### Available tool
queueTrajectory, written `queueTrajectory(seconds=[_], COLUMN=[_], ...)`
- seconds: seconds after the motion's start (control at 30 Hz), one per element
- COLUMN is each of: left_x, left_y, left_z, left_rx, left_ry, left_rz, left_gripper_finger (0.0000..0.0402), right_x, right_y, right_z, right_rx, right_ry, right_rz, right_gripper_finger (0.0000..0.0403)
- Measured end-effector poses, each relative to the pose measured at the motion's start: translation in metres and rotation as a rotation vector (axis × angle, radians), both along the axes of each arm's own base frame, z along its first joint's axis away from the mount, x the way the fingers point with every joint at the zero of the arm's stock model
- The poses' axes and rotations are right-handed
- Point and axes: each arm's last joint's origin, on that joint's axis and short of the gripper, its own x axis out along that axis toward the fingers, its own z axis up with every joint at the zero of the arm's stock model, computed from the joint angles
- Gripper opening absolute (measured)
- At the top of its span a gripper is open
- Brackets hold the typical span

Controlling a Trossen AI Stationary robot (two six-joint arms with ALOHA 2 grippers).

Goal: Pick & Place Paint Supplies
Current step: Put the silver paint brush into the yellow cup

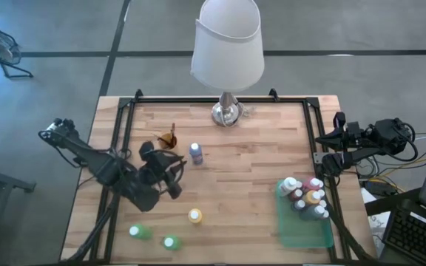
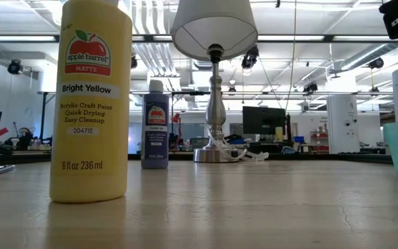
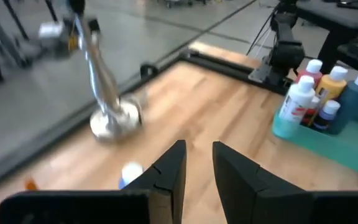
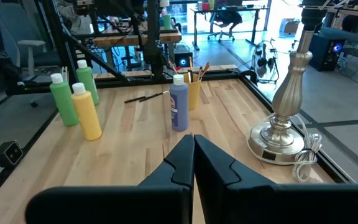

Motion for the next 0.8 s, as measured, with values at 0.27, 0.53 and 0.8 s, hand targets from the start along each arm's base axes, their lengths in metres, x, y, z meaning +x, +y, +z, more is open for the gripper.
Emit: queueTrajectory(seconds=[0.27,0.53,0.8], left_x=[-0.015,-0.016,-0.03], left_y=[-0.008,-0.019,-0.017], left_z=[-0.021,-0.041,-0.062], left_rx=[-0.268,-0.473,-0.626], left_ry=[0.043,0.169,0.406], left_rz=[0.099,0.177,0.399], left_gripper_finger=[0.0084,0.0084,0.0084], right_x=[0.0,0.0,0.0], right_y=[0.0,0.0,0.0], right_z=[0.0,0.0,0.0], right_rx=[0.0,0.0,0.0], right_ry=[0.0,0.0,0.001], right_rz=[0.001,0.0,0.0], right_gripper_finger=[0.0008,0.0008,0.0008])
